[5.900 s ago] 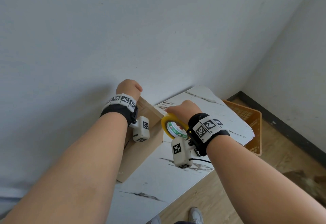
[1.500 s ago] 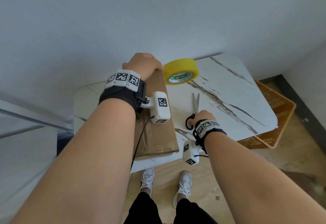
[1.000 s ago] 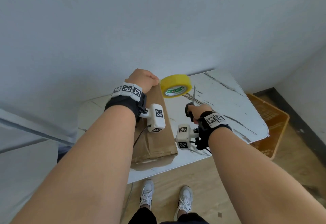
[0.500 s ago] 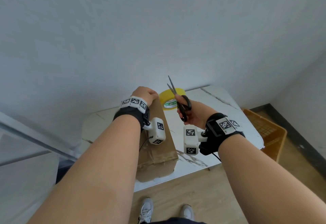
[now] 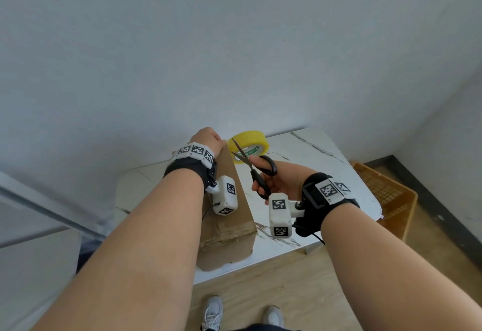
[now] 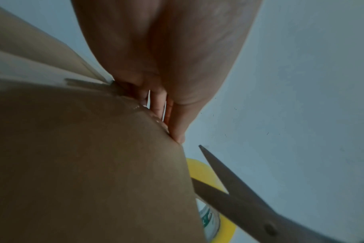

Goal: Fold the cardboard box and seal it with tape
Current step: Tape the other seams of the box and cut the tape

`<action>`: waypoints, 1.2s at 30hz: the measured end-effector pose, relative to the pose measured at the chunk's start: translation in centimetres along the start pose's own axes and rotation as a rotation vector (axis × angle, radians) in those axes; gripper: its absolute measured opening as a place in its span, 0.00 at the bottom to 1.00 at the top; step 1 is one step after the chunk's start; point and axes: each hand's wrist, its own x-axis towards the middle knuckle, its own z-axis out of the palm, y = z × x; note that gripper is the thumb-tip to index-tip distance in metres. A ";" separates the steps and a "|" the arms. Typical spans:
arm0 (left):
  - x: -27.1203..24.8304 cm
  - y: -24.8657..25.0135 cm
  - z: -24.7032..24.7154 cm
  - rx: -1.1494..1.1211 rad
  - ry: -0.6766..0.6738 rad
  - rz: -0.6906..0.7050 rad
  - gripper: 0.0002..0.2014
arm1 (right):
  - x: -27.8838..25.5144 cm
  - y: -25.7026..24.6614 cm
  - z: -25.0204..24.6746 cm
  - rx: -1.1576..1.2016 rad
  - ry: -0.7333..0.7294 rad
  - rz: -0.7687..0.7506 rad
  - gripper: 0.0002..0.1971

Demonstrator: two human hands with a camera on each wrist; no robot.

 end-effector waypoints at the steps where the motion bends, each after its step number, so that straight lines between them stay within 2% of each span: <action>1: 0.0 0.0 -0.1 0.002 -0.004 -0.003 0.11 | 0.4 -0.1 0.2 -0.004 0.009 -0.011 0.30; 4: 0.0 0.2 -0.3 0.022 -0.027 -0.010 0.12 | 1.9 -0.4 0.9 -0.002 0.050 -0.045 0.30; 10: 0.7 0.6 -0.8 0.051 -0.114 -0.030 0.13 | 4.5 -0.8 1.2 0.046 0.057 0.001 0.32; 21: 2.1 2.0 -2.6 0.244 -0.243 -0.075 0.22 | 6.7 -0.9 0.6 0.123 0.042 -0.123 0.27; 25: 2.5 3.1 -2.7 0.171 -0.300 0.020 0.25 | 6.9 -0.7 0.2 0.146 0.043 -0.136 0.22; 29: 2.7 4.7 -1.8 0.179 -0.332 0.096 0.20 | 7.1 -0.4 0.0 0.109 0.000 -0.093 0.27; 33: 3.1 4.3 -0.4 0.317 -0.437 0.118 0.25 | 7.0 -0.3 0.1 0.108 -0.060 -0.096 0.25; 36: 3.7 3.8 0.3 0.277 -0.438 0.076 0.23 | 7.1 -0.2 0.0 0.078 -0.093 -0.081 0.26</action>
